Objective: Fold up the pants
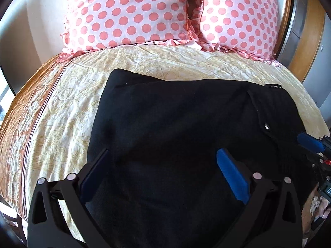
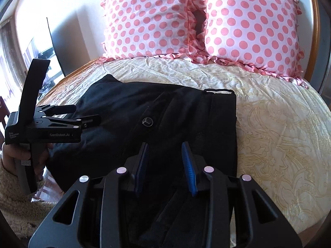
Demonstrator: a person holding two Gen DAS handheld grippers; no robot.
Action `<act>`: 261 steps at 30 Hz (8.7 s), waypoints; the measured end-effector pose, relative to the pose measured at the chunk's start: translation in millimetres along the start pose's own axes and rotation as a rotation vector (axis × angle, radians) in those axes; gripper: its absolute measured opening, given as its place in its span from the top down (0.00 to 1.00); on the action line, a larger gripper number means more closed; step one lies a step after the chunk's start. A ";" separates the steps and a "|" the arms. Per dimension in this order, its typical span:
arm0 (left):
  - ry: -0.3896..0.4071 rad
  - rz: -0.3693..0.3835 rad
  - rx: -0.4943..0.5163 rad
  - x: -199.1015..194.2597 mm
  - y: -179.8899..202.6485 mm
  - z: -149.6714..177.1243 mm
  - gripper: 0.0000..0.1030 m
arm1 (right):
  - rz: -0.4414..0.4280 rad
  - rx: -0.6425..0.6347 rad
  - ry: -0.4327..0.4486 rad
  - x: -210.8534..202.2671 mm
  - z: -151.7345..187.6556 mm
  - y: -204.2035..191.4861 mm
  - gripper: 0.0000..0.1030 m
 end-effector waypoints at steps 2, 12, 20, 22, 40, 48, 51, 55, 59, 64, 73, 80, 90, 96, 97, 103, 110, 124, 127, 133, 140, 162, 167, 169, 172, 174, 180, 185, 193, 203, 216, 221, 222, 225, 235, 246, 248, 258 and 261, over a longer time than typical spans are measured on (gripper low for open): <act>0.026 0.027 0.010 -13.0 3.2 13.3 0.02 | -0.004 -0.012 -0.011 -5.4 8.3 -2.1 0.66; 0.044 0.110 0.065 -22.1 11.0 32.8 0.02 | -0.016 0.001 -0.008 -2.3 11.2 2.7 0.61; 0.068 0.239 -0.029 -5.0 -18.4 -65.8 0.02 | 0.047 -0.083 -0.019 26.7 -58.5 14.1 0.49; 0.002 0.287 -0.084 19.3 -22.4 -79.5 0.02 | 0.027 -0.071 -0.059 43.5 -65.6 15.8 0.49; 0.005 0.282 -0.193 41.8 -53.7 -86.5 0.03 | -0.032 -0.064 -0.104 41.2 -40.3 16.0 0.47; -0.062 0.385 -0.023 8.0 -11.6 -14.9 0.02 | -0.027 -0.170 -0.178 37.8 1.2 0.0 0.32; -0.041 0.299 0.047 17.0 -2.4 -3.6 0.02 | -0.043 -0.127 -0.148 33.3 -2.0 2.8 0.31; -0.046 0.284 0.012 8.1 -6.1 -3.3 0.02 | -0.001 -0.082 -0.078 6.8 -13.1 15.2 0.30; -0.060 0.297 -0.060 -2.5 -17.0 1.5 0.02 | 0.000 0.085 -0.131 7.1 -10.4 54.7 0.30; -0.068 0.281 -0.039 -9.8 -16.5 12.3 0.02 | -0.037 0.188 -0.195 22.9 0.0 75.8 0.30; -0.071 0.268 -0.017 -7.3 -15.4 19.2 0.02 | -0.131 0.210 -0.183 27.1 1.4 75.6 0.34; -0.074 0.239 0.022 -4.4 -10.5 21.2 0.02 | -0.063 -0.007 -0.111 22.1 -4.0 48.6 0.35; -0.070 0.236 0.040 -3.0 -10.5 22.6 0.02 | -0.153 0.151 -0.140 35.8 -0.6 69.0 0.33; -0.066 0.224 0.051 -2.5 -9.2 23.3 0.02 | -0.135 0.082 -0.101 30.6 -3.2 57.5 0.42; -0.065 0.221 0.054 -2.5 -8.7 23.6 0.02 | -0.123 0.059 -0.091 28.6 -4.4 53.9 0.44; -0.064 0.207 0.067 -0.4 -7.9 23.5 0.02 | -0.093 -0.075 -0.037 17.8 -6.4 31.4 0.44; -0.062 0.210 0.072 0.2 -8.1 23.1 0.02 | -0.154 0.132 -0.089 31.5 -4.3 64.7 0.40; -0.060 0.209 0.065 1.0 -8.2 21.4 0.02 | -0.109 0.004 0.002 21.4 -13.4 42.2 0.76; -0.057 0.201 0.070 1.1 -8.4 22.4 0.02 | -0.095 -0.072 0.033 15.1 -16.9 28.4 0.77; -0.086 0.303 -0.026 -5.4 -24.3 13.8 0.02 | -0.097 -0.057 0.020 17.4 -17.2 32.3 0.80; -0.114 0.414 -0.281 -5.3 -86.6 -6.2 0.04 | -0.102 -0.042 0.011 20.9 -13.8 36.5 0.81; -0.154 0.493 -0.353 27.9 -101.0 -19.5 0.22 | -0.126 -0.002 -0.001 26.4 -6.3 45.0 0.80; -0.142 0.555 -0.405 28.0 -106.4 -18.0 0.41 | -0.131 0.009 0.001 27.6 -5.5 46.1 0.80; -0.142 0.526 -0.391 28.6 -107.0 -16.1 0.50 | -0.136 0.024 -0.001 29.0 -4.9 47.4 0.80; -0.146 0.479 -0.377 30.2 -107.6 -14.5 0.59 | -0.149 0.066 -0.013 32.2 -5.1 51.9 0.77; -0.146 0.460 -0.365 30.7 -106.0 -14.8 0.60 | -0.154 0.105 -0.033 36.2 -5.1 56.5 0.73; -0.139 0.373 -0.278 28.5 -92.1 -17.9 0.60 | -0.203 0.195 -0.084 47.3 -5.0 66.6 0.65; -0.117 0.356 -0.251 25.6 -88.7 -17.6 0.84 | -0.193 0.133 -0.034 40.9 -6.4 58.0 0.76; -0.046 0.352 -0.216 5.2 -84.4 -29.7 0.93 | -0.232 0.178 0.026 30.2 -24.6 61.4 0.84; 0.046 0.349 -0.169 -9.9 -72.8 -73.2 0.94 | -0.267 0.181 0.090 34.4 -69.6 63.8 0.85; 0.035 0.225 -0.210 67.7 -88.9 -133.3 0.94 | -0.183 0.269 0.019 113.9 -125.9 108.4 0.85; -0.001 0.189 -0.247 93.3 -100.3 -120.1 0.68 | -0.150 0.343 -0.038 128.1 -111.5 122.0 0.80; 0.006 0.174 -0.257 92.3 -102.7 -120.4 0.62 | -0.125 0.341 -0.046 126.5 -111.9 122.1 0.75; 0.068 0.087 -0.301 76.5 -119.2 -121.7 0.23 | 0.006 0.308 -0.025 112.9 -112.1 124.8 0.47; 0.142 0.102 -0.166 -1.8 -68.7 -84.4 0.02 | 0.102 0.117 0.199 24.8 -93.8 65.7 0.22; 0.146 0.162 0.016 -8.1 13.4 -32.3 0.02 | -0.091 0.128 0.136 39.5 -60.0 23.3 0.22; 0.122 0.167 0.000 -0.3 11.9 -31.3 0.02 | -0.085 0.135 0.126 41.3 -58.9 24.5 0.22; 0.025 0.103 -0.017 36.1 10.2 -23.9 0.02 | -0.019 0.107 -0.022 77.0 -37.7 27.7 0.16; 0.034 0.087 -0.002 33.3 10.9 -23.1 0.02 | -0.023 0.101 -0.010 74.2 -39.2 25.8 0.14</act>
Point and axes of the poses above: each gripper's, at about its wrist camera, not at the fingertips, and x roughly the way its jaws point, y to its right, z to its underside, the point moved 4 cm from there along x, roughly the way its jaws point, and after that the axes turned 1 degree about x, right-handed, at the moved point
